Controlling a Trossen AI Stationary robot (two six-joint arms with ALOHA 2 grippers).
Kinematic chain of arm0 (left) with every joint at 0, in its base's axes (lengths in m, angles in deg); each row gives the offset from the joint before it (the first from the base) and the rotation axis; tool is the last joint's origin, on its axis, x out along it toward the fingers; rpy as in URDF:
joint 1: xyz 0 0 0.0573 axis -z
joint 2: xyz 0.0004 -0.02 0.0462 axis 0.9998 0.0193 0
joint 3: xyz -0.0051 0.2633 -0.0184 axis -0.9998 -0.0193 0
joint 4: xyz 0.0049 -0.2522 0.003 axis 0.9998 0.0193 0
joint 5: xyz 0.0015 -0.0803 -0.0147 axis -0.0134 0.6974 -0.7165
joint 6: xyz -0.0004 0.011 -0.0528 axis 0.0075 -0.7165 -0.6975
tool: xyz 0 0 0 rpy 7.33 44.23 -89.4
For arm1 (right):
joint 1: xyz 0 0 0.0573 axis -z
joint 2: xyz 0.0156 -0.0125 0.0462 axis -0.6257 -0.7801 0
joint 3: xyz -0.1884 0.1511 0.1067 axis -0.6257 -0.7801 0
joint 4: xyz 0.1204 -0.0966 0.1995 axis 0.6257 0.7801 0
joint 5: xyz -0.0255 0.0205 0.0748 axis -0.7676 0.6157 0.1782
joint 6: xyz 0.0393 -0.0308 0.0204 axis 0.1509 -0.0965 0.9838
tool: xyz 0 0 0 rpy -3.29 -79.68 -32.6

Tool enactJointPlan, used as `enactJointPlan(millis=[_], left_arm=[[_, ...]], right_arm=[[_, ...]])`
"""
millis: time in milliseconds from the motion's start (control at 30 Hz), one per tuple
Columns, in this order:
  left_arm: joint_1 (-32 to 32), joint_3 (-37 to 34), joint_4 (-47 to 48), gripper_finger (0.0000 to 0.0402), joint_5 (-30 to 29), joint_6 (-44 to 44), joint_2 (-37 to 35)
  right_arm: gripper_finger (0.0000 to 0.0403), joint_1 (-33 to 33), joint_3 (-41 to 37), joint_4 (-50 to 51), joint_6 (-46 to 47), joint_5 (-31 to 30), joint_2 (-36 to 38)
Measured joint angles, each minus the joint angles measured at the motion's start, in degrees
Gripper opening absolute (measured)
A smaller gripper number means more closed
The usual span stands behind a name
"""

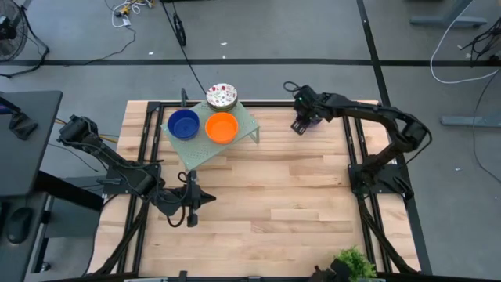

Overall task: Pick & Place Mini bowls
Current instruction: Stack the blue bowl on the blue bowls on the shelf

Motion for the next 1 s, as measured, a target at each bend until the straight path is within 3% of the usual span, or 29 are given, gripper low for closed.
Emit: enactJointPlan(millis=[167, 600, 1000], left_arm=[[0.0, 0.0, 0.0, 0.0016, -0.1, 0.0, 0.0], [0.0, 0.0, 0.0, 0.0016, 0.1, -0.1, 0.0], [0.0, 0.0, 0.0, 0.0016, 0.1, -0.1, 0.0]], right_arm=[[0.0198, 0.3, 0.0, -1.1, -0.2, 2.3, -1.9], [0.0199, 0.3, -0.1, -2.0, -1.5, 2.6, -5.9], [0.0123, 0.3, -0.1, 0.4, -2.4, 10.1, -6.1]])
